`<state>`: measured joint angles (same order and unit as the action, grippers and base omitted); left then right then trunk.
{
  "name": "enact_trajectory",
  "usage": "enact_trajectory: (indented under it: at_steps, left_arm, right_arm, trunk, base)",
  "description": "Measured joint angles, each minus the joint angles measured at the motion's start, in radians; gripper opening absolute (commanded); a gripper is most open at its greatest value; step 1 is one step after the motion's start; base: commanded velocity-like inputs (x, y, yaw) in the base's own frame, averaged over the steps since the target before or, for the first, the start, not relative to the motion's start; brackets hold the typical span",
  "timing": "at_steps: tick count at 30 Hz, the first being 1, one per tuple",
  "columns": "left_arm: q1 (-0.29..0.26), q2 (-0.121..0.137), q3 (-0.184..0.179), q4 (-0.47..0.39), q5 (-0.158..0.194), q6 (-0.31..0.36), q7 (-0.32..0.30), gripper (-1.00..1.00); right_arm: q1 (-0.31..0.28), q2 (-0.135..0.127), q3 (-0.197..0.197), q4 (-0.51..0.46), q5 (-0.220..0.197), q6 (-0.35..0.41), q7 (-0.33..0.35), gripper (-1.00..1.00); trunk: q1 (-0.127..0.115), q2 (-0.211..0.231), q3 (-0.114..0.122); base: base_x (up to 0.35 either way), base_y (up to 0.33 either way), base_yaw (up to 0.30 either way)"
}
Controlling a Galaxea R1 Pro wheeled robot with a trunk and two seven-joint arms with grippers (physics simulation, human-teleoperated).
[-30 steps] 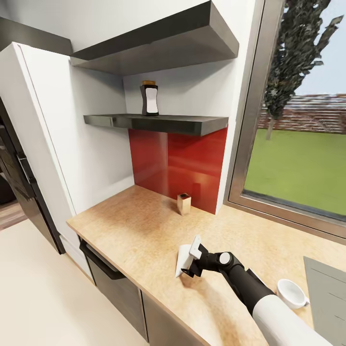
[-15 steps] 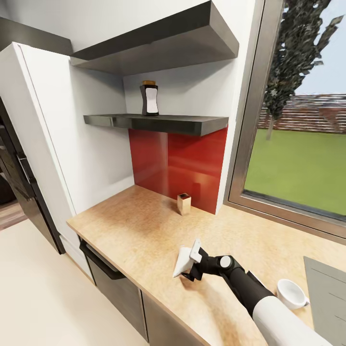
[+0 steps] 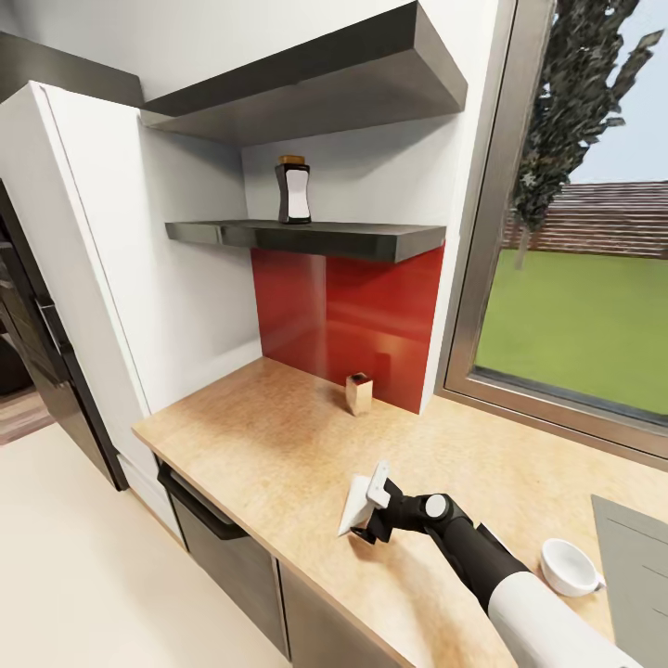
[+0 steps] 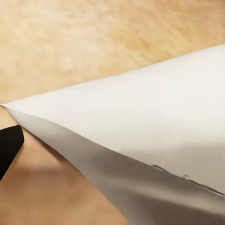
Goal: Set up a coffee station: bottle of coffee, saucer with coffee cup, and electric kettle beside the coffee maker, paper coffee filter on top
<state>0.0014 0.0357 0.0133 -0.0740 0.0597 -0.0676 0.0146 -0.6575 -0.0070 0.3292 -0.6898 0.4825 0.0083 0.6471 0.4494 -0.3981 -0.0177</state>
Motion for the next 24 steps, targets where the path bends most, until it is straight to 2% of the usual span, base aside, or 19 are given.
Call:
enact_trajectory:
  at_steps: [6,7,24]
  left_arm:
    - [0.0,-0.001,0.0,0.0,0.0,0.0,0.0,1.0]
    - [0.0,-0.001,0.0,0.0,0.0,0.0,0.0,1.0]
    - [0.0,0.0,0.0,0.0,0.0,0.0,0.0,1.0]
  right_arm:
    - [0.0,0.0,0.0,0.0,0.0,0.0,0.0,1.0]
    - [0.0,0.0,0.0,0.0,0.0,0.0,0.0,-1.0]
    - [0.0,0.0,0.001,0.0,0.001,-0.001,0.0,-1.0]
  trunk:
    - [0.0,0.0,0.0]
    - [0.0,0.0,0.0]
    - [0.0,0.0,0.0]
  base:
    - [0.0,0.0,0.0]
    - [0.0,0.0,0.0]
    - [0.0,0.0,0.0]
